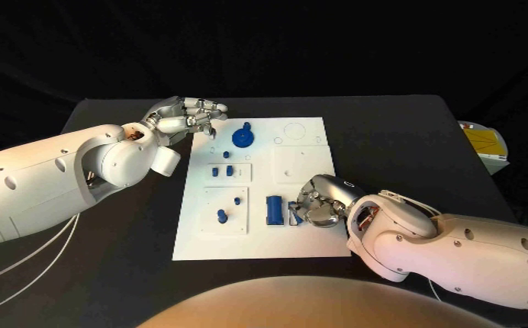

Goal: Assemble the parts on the task board

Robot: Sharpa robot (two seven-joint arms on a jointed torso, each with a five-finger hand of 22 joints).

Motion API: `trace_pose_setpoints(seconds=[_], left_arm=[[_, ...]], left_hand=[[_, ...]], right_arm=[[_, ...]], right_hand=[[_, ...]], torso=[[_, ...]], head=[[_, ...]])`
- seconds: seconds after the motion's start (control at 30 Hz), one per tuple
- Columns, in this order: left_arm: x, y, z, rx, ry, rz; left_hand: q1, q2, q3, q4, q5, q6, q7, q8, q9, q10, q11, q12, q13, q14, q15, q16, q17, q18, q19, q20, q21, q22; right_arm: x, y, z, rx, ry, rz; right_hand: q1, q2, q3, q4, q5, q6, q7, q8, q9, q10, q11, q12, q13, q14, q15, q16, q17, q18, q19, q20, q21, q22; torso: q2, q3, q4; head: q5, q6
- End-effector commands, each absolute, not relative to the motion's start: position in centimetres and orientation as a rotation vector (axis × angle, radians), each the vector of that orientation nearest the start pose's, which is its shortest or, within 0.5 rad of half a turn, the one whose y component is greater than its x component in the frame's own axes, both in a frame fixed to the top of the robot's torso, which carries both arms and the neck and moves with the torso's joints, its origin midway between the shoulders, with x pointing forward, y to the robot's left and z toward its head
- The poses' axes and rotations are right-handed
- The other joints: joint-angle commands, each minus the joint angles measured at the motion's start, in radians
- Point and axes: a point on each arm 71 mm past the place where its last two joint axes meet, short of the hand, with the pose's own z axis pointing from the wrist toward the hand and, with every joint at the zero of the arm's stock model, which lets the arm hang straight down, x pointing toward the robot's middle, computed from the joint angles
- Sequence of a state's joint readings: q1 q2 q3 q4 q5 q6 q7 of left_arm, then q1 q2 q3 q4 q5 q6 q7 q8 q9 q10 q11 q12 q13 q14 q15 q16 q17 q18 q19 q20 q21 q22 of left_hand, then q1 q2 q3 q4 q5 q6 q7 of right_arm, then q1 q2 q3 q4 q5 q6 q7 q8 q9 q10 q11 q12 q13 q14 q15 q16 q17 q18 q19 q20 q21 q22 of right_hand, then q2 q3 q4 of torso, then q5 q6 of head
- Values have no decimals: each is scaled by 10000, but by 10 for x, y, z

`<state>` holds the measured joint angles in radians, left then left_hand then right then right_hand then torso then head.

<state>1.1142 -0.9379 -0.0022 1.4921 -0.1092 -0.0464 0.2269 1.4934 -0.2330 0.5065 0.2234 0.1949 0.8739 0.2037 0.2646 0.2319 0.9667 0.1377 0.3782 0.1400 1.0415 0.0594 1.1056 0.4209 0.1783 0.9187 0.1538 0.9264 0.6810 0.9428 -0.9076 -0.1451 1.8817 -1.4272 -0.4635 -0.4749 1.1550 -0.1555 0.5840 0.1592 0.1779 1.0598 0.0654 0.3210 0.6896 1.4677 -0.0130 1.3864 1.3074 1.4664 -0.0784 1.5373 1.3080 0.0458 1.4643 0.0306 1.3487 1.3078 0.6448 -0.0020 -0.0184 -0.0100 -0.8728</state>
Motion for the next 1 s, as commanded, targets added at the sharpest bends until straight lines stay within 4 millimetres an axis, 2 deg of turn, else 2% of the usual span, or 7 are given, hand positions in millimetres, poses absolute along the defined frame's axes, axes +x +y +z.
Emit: trace_pose_setpoints(seconds=[0.03, 0.33, 0.47, 0.53, 0.67, 0.73, 1.0], left_arm=[[473, 248, -215, -11111, 17127, -15640], [473, 249, -215, -11117, 17141, -15631], [473, 249, -215, -11120, 17145, -15626], [473, 249, -215, -11121, 17146, -15626], [473, 249, -215, -11123, 17150, -15622], [473, 249, -215, -11126, 17150, -15617], [473, 249, -215, -11136, 17157, -15598]], left_hand=[[-29, -24, 36, 3, 56, -41, 6, -59, -13, -72, -14, 39, -7, -39, -1, -51, -8, 54, 49, -14, -55, -15], [-50, -19, 35, 13, 54, -46, 11, -59, -13, -81, -8, 45, -7, -43, 5, -50, -9, 53, 47, -9, -57, -16], [-69, -18, 33, 23, 53, -51, 15, -59, -13, -88, -4, 49, -7, -45, 10, -48, -10, 52, 46, -5, -60, -17], [-69, -18, 33, 23, 53, -51, 15, -59, -13, -88, -4, 49, -7, -45, 10, -48, -10, 52, 46, -5, -60, -17], [-69, -18, 33, 23, 53, -51, 15, -59, -13, -88, -4, 49, -7, -45, 10, -48, -10, 52, 46, -5, -60, -17], [-85, -14, 32, 32, 53, -54, 17, -58, -12, -94, -2, 53, -7, -46, 14, -47, -11, 52, 45, -1, -62, -19], [-85, -14, 32, 32, 53, -54, 17, -58, -12, -94, -2, 53, -7, -46, 14, -47, -11, 52, 45, -1, -62, -19]], right_arm=[[335, -152, -292, 936, 20561, 6572], [335, -153, -292, 945, 20528, 6590], [336, -154, -292, 978, 20461, 6547], [336, -155, -292, 1007, 20421, 6528], [336, -155, -292, 1050, 20353, 6526], [336, -156, -292, 1068, 20318, 6522], [336, -160, -289, 1093, 20141, 6576]], right_hand=[[-76, -13, 1370, -1475, 10, 16, -82, 3, -17, 460, -53, -7, 1605, 841, 0, 11, 1561, -29, 351, 19, -32, 2056], [-377, -23, 985, -1191, -74, 70, -134, 41, 14, 464, -94, 3, 1618, 844, -34, 14, 1573, -30, 355, -11, -40, 2056], [-680, -14, 676, -826, -183, 111, -141, 21, -13, 466, -99, 10, 1628, 846, -38, 15, 1578, -31, 358, -21, -46, 2056], [-1048, 2, 401, -366, -383, 159, -122, -11, -58, 457, -80, -15, 1619, 846, -27, 15, 1581, -26, 350, -17, -84, 2048], [-1588, -202, -247, 344, -73, 221, -98, -64, -123, 441, -57, -66, 1599, 843, -9, 11, 1569, -22, 344, -8, -122, 2041], [-1733, -326, -757, 806, 613, 260, -117, -101, -161, 439, -75, -75, 1601, 841, -22, 10, 1567, -22, 346, -16, -128, 2041], [-1340, -307, -1259, 1076, 481, 324, -144, -114, -186, 437, -96, -91, 1599, 844, -42, 12, 1580, -22, 354, -31, -128, 2044]], torso=[[6, 3, 2], [-4, 3, -1], [-1, 8, 4], [-3, 5, -1], [3, 6, -1], [3, 11, -2], [-7, 9, -13]], head=[[10, 2], [27, 2], [22, 2], [21, 2], [22, 2], [19, 2], [17, 2]])
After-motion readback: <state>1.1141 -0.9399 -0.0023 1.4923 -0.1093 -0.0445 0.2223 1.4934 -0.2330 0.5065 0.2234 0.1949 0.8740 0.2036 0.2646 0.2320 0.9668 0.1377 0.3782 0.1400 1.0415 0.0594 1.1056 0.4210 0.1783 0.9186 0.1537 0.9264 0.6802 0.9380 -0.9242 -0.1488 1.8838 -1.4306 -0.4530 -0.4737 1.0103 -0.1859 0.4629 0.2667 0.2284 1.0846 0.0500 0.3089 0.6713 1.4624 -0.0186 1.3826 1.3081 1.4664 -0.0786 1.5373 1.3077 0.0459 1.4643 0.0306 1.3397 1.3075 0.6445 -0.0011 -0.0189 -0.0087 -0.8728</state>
